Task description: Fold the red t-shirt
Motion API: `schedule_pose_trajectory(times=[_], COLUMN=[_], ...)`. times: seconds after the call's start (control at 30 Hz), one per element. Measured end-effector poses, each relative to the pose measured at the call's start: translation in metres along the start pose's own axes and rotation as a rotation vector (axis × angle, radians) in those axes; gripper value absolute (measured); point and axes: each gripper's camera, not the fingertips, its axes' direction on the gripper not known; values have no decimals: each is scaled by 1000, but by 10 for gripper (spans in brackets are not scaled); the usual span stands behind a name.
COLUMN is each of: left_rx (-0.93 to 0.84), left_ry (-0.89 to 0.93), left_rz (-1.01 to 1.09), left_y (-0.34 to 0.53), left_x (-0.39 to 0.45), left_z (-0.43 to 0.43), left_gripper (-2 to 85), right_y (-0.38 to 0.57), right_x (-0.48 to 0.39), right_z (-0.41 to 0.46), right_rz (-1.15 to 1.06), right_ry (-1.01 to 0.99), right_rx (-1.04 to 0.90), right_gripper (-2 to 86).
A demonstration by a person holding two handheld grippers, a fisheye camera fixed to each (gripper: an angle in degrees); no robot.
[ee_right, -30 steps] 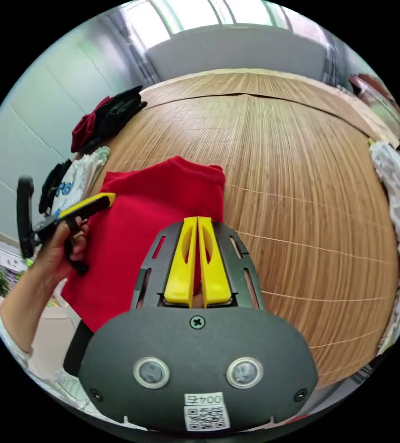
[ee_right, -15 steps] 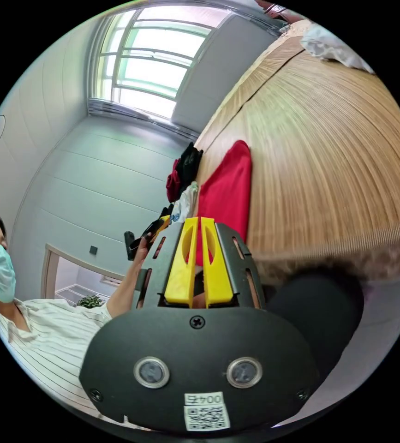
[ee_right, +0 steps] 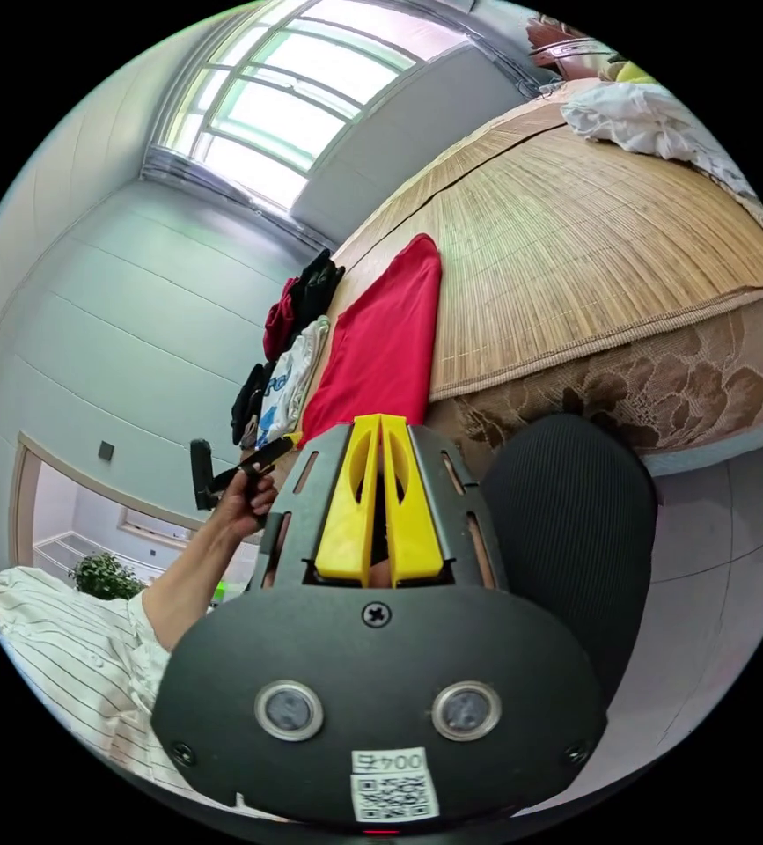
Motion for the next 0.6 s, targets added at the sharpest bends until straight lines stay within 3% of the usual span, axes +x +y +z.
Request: schedule_pose_trajectory(times=[0.13, 0.4, 0.6], left_rx=[67, 80, 45], left_ry=[96, 277, 360], left_rz=[-43, -325, -301], left_y=[18, 83, 68], left_x=[-7, -64, -59], left_z=[-50, -95, -88], left_gripper=[1, 1, 2], right_y=[-1, -18, -35], right_x=[8, 49, 58], right_z=[6, 16, 44], right_rz=[29, 219, 286], right_ry=[-32, -112, -50], right_rx=[-32, -47, -162], right_gripper=[36, 54, 83])
